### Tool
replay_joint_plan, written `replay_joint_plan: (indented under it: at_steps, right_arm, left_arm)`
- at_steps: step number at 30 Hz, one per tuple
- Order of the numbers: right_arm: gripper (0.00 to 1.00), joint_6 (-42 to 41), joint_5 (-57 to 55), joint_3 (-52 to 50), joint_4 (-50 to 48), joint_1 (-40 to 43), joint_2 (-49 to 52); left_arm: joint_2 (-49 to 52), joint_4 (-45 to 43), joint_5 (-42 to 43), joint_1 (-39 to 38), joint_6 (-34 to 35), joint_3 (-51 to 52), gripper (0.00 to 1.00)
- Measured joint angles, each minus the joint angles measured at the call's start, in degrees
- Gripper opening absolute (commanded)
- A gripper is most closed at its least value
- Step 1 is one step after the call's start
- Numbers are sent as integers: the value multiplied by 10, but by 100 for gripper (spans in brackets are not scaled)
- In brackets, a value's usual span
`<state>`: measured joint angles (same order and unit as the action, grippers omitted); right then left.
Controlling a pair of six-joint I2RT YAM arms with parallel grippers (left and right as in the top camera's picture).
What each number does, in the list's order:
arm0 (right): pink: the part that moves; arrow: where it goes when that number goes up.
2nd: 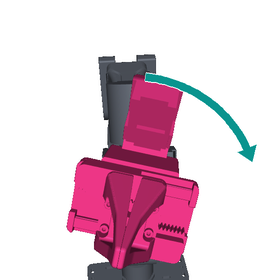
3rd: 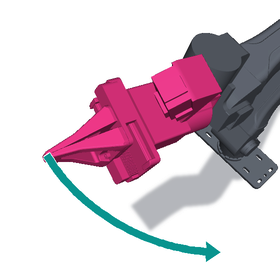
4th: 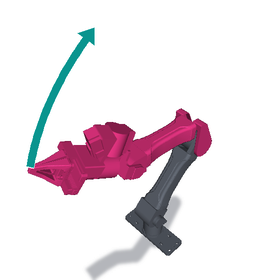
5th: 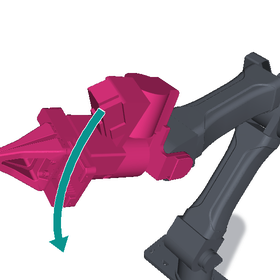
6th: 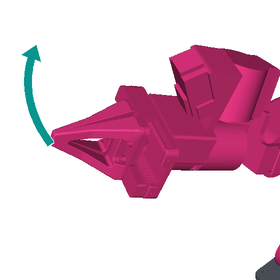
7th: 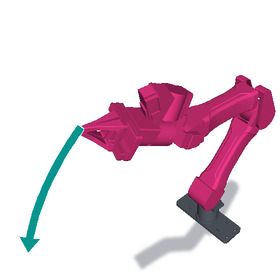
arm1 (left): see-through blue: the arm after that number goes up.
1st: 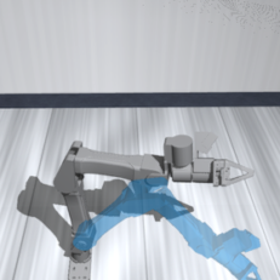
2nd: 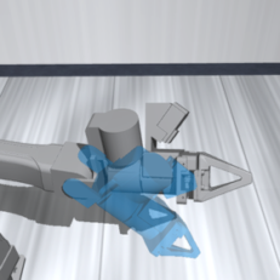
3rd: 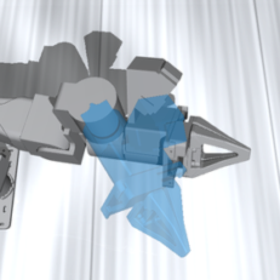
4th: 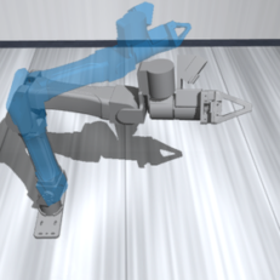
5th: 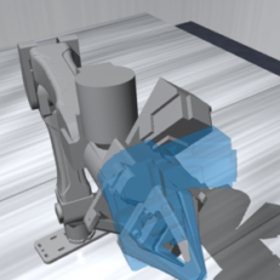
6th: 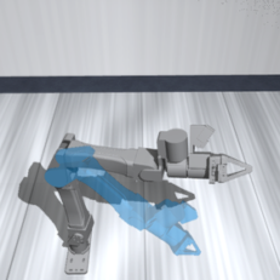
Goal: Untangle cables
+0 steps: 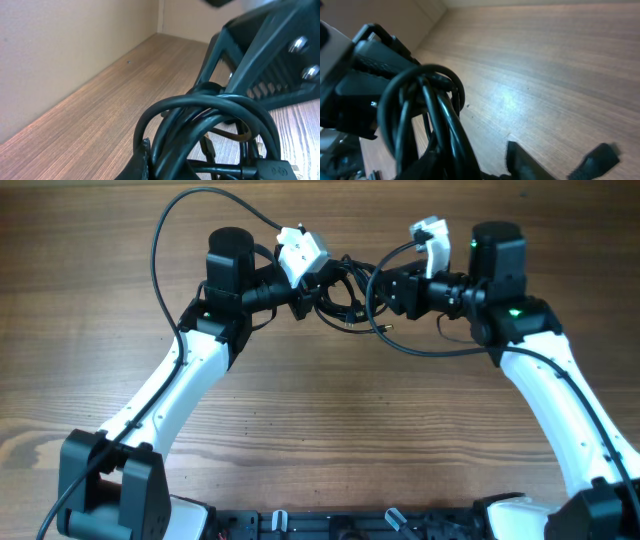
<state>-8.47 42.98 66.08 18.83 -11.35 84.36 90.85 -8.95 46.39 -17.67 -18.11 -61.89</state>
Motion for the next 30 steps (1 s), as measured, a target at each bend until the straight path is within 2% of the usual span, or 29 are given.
replay_joint_plan:
  at_steps: [3,4,5,12,17,21,22,23,24,25,30]
  right_arm:
    - [17,2,3,0,0,-5,9]
    - [7,0,-1,0,0,-6,8]
    - [4,-7,-10,0,0,-6,8]
    - [4,-131,-164,1,76,-5,-2]
    - [4,-162,-257,1,128,4,-31]
    - [4,-169,-269,1,134,10,-40]
    - [4,-169,-265,1,134,11,-41]
    - [4,-168,-256,1,133,13,-41]
    - [4,-168,-246,1,133,16,-41]
    - [4,-168,-244,1,133,21,-41]
    - [4,-169,-276,1,135,62,-41]
  left_arm:
    - [0,0,0,-4,0,0,4]
    - [0,0,0,-4,0,0,4]
    - [0,-1,-1,-5,2,0,4]
    - [0,27,-66,-31,103,0,4]
    - [0,49,-75,-43,149,0,4]
    - [0,49,-75,-44,159,-1,6]
    - [0,49,-75,-44,159,-1,16]
    - [0,49,-75,-44,159,-1,51]
    - [0,50,-75,-44,159,-1,95]
    - [0,56,-79,-44,159,-1,100]
    - [0,82,-119,-5,185,-1,100]
